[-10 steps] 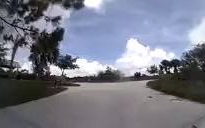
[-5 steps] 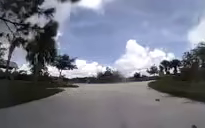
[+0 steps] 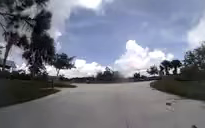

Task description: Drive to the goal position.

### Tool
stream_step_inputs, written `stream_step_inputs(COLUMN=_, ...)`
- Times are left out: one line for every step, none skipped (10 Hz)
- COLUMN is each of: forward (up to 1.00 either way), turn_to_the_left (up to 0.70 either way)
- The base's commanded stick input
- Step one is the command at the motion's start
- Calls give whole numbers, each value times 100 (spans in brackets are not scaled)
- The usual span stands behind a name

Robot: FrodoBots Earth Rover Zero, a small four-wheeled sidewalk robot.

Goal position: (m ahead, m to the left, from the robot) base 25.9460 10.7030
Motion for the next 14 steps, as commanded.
stream_step_inputs(forward=85, turn_to_the_left=0)
stream_step_inputs(forward=85, turn_to_the_left=0)
stream_step_inputs(forward=85, turn_to_the_left=0)
stream_step_inputs(forward=85, turn_to_the_left=0)
stream_step_inputs(forward=85, turn_to_the_left=0)
stream_step_inputs(forward=85, turn_to_the_left=0)
stream_step_inputs(forward=85, turn_to_the_left=0)
stream_step_inputs(forward=85, turn_to_the_left=0)
stream_step_inputs(forward=85, turn_to_the_left=0)
stream_step_inputs(forward=85, turn_to_the_left=0)
stream_step_inputs(forward=85, turn_to_the_left=0)
stream_step_inputs(forward=85, turn_to_the_left=0)
stream_step_inputs(forward=85, turn_to_the_left=0)
stream_step_inputs(forward=85, turn_to_the_left=0)
